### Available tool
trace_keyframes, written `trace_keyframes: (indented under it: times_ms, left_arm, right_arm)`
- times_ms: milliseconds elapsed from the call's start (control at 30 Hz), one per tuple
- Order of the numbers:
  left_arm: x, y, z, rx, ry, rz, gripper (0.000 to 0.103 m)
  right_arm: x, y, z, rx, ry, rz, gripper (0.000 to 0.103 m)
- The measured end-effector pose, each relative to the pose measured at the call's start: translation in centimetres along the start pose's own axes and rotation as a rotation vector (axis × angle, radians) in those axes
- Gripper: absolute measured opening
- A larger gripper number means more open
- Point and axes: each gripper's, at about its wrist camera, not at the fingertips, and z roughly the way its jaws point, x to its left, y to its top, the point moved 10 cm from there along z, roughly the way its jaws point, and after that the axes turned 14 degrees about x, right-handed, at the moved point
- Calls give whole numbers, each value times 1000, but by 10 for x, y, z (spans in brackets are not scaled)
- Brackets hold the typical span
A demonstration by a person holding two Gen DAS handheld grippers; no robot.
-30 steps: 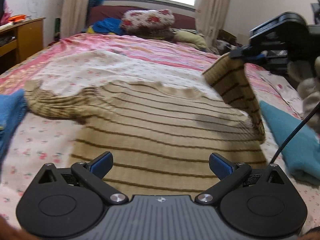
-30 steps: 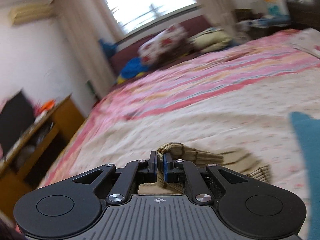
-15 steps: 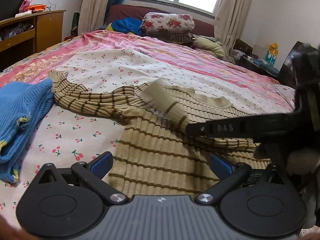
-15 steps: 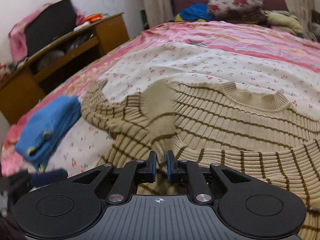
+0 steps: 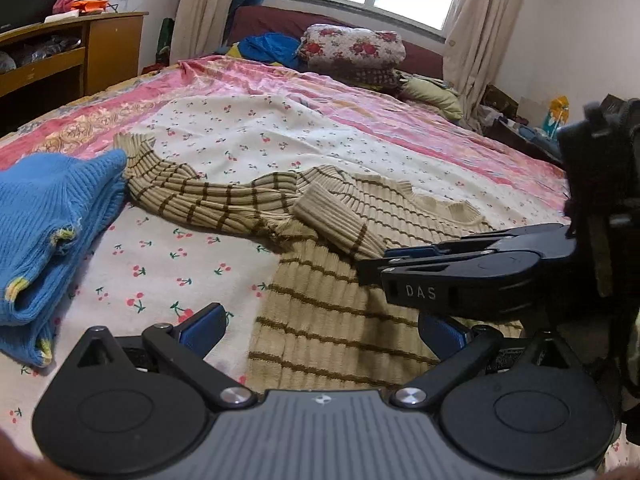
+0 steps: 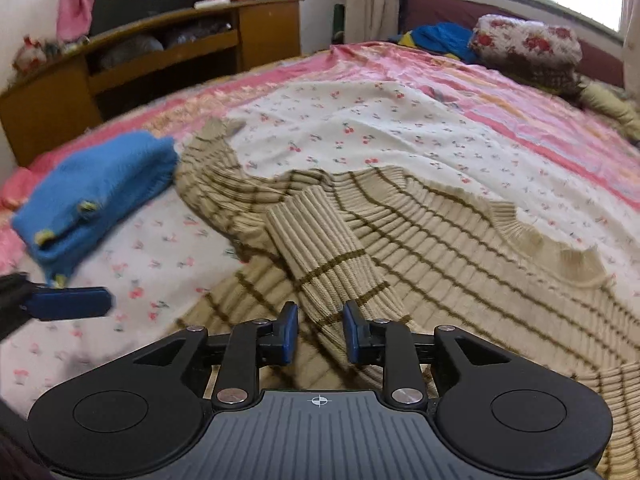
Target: Fold small clothes
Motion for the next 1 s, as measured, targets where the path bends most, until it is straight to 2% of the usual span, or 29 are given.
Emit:
trace_keyframes:
  times_ms: [67, 133, 367, 467, 500, 567, 600, 733, 833, 1000]
  left_arm:
    - [1, 0, 0, -2, -2, -3, 103]
    - [2, 1, -2, -8, -2, -3, 103]
    - [6, 4, -5, -20, -8, -22, 103]
    - [5, 4, -5, -21, -11, -20, 103]
    - [5, 4, -5, -21, -11, -17, 103]
    - [4, 4, -4, -18, -9, -10, 103]
    - [4, 3, -3, -16, -9, -7, 103]
    - [3, 1, -2, -11, -6, 0, 103]
    - [2, 1, -1, -12, -7, 5, 103]
    - [-3, -2, 1, -18, 10, 35, 103]
  right_arm:
    - [-4, 1, 3, 12, -29, 8, 13]
    - [-10, 5, 0, 6, -13, 52, 8]
    - [-61, 30, -50, -175, 75, 355, 5]
    - [-53, 36, -53, -190, 93, 321, 5]
    - [-44, 36, -46, -165, 106, 289, 6]
    - [-21, 29, -27, -88, 145, 214, 14]
    - [-14, 25, -20, -66, 148, 198, 14]
    - [-17, 15, -17, -60, 152, 226, 16]
    - [-39, 3, -36, -97, 120, 283, 22]
    - [-109, -43, -59, -121, -32, 449, 22]
